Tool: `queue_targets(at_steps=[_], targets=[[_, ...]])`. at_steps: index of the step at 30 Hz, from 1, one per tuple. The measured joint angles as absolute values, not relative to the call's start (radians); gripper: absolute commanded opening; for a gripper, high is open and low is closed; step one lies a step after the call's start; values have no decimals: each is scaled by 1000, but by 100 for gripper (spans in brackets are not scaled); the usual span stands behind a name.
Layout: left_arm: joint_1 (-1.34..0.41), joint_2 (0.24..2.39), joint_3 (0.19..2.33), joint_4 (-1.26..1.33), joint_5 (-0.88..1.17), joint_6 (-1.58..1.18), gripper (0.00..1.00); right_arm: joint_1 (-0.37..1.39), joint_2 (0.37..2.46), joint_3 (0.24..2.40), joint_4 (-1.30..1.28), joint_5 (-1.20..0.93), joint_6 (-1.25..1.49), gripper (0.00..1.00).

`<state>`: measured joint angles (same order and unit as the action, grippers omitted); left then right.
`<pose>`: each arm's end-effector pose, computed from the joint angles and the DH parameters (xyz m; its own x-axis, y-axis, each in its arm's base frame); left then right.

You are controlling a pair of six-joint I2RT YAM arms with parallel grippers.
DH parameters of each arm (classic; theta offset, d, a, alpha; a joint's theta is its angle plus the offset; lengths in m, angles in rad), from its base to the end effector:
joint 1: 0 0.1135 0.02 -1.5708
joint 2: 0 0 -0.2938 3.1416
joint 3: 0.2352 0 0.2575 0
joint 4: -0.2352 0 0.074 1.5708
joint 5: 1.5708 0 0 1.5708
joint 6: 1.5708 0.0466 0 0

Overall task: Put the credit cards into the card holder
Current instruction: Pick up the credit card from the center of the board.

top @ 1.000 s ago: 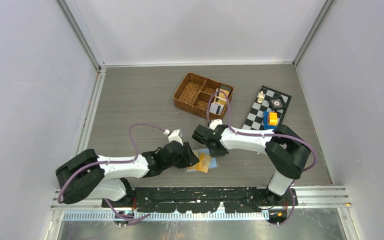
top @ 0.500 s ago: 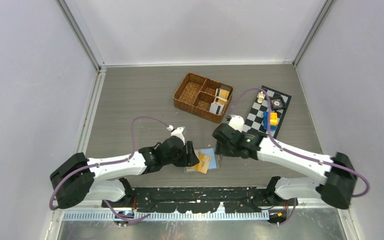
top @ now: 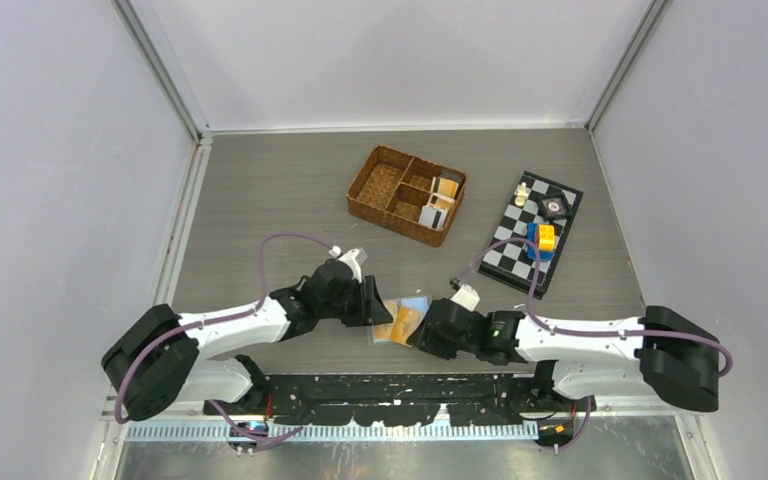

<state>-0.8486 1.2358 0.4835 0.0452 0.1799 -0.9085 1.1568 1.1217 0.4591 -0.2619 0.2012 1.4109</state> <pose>0.1513 -0.1844 0.1858 -0.9171 -0.1326 -0.3758 0.1706 0.7216 -0.6710 0.0885 0.1783 0.1759 -0.8889 0.3816 -0.2534 0.1819 0.8018 0.5692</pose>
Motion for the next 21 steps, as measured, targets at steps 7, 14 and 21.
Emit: queue_targets(at_steps=[7, 14, 21], targets=[[-841, 1285, 445, 106, 232, -909, 39, 1172, 1221, 387, -50, 224, 1533, 35], [-837, 1286, 435, 117, 231, -908, 34, 1183, 1231, 358, 28, 256, 1592, 33], [-836, 1299, 435, 120, 231, -909, 30, 1185, 1231, 300, 131, 279, 1633, 23]])
